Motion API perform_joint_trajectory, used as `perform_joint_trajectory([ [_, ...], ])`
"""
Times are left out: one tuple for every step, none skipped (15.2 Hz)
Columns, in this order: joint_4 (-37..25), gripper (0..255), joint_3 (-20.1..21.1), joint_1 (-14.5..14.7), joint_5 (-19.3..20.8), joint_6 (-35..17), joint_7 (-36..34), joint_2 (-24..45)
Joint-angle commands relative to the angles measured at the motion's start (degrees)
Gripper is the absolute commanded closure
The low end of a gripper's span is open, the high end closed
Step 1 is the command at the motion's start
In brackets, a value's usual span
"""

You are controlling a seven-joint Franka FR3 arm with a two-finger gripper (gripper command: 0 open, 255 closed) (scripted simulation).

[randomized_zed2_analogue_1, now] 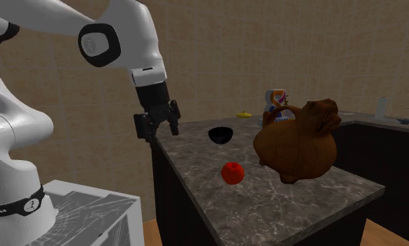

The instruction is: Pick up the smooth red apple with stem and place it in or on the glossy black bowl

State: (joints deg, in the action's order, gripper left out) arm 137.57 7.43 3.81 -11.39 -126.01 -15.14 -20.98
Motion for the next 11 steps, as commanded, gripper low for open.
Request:
perform_joint_trajectory([
  [-1.92, 0, 1.25, 0.22, 0.20, -3.24, -1.54, 4.00],
  [-2.92, 0, 1.80, 0.30, 0.44, -4.79, -2.28, 6.04],
  [-4.00, 0, 2.33, 0.37, 0.77, -6.28, -3.06, 8.11],
  [-5.16, 0, 2.84, 0.43, 1.19, -7.69, -3.89, 10.19],
  [-6.39, 0, 3.31, 0.50, 1.71, -9.03, -4.75, 12.28],
  [-7.71, 0, 3.75, 0.57, 2.31, -10.30, -5.66, 14.38],
  [-9.09, 0, 4.15, 0.67, 3.01, -11.49, -6.62, 16.49],
  [-10.56, 0, 4.48, 0.81, 3.79, -12.60, -7.62, 18.61],
  [-12.10, 0, 4.76, 0.97, 4.65, -13.62, -8.66, 20.74],
  [-13.71, 0, 5.00, 1.16, 5.59, -14.57, -9.72, 22.87],
  [-15.41, 0, 5.16, 1.42, 6.58, -15.42, -10.81, 25.01],
])
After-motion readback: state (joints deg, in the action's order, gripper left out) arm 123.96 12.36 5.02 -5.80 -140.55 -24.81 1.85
